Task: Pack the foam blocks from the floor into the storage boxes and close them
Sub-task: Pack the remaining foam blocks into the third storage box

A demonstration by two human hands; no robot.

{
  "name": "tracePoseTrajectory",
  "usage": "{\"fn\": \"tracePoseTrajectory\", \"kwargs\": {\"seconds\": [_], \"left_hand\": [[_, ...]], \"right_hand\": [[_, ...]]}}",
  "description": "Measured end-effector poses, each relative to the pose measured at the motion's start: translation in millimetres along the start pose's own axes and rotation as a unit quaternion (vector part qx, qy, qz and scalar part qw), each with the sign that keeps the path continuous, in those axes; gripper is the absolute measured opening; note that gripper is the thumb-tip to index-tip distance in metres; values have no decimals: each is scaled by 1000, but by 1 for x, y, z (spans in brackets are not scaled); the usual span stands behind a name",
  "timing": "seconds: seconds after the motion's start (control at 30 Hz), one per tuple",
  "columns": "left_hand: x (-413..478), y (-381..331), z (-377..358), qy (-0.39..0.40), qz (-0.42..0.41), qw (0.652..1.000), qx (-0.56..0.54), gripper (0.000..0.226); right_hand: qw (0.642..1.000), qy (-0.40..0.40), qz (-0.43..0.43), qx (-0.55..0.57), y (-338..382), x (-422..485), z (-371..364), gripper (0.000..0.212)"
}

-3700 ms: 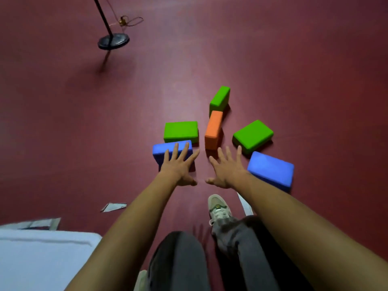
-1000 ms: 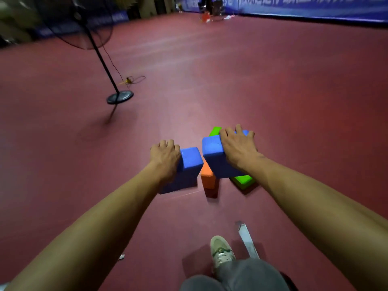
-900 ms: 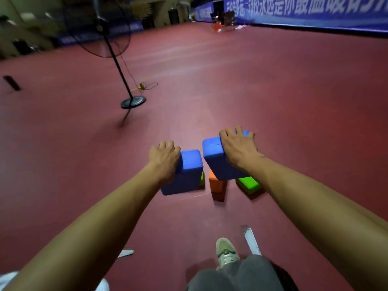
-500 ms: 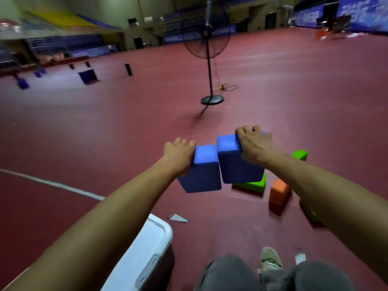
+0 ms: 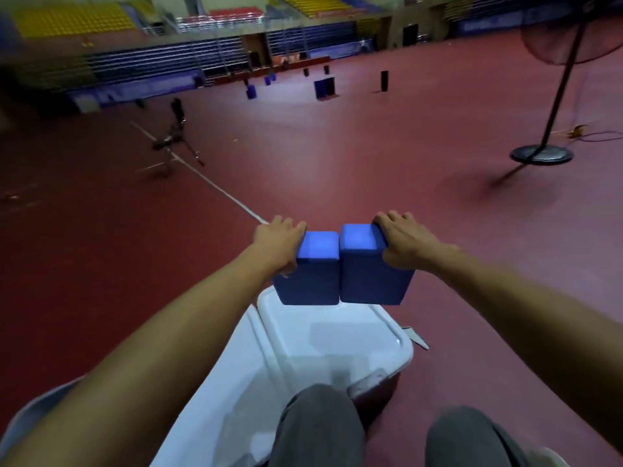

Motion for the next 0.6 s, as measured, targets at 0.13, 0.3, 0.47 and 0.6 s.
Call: {"fn": "tracePoseTrajectory", "kwargs": {"seconds": [0.13, 0.3, 0.47, 0.6], "left_hand": [[-53, 100, -34, 32, 85, 996, -5, 92], [-129, 208, -68, 66, 166, 984, 9, 95], [-212, 302, -99, 93, 252, 963, -9, 96], [-279, 356, -125, 95, 311, 945, -25, 91]], "right_hand": [[997, 19, 73, 34, 108, 32, -19, 55], [984, 30, 173, -7, 252, 56, -39, 54], [965, 33, 258, -33, 383, 60, -50, 52], [951, 37, 302, -45, 472, 51, -56, 52]]}}
Point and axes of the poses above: each hand's wrist, its own x-axis towards the middle knuckle, its own z-axis out of the back of the hand, y = z × x, the point moved 9 cm from there along x, towards the middle knuckle, and after that the axes turned 4 degrees about -x, right-handed, at the moved point
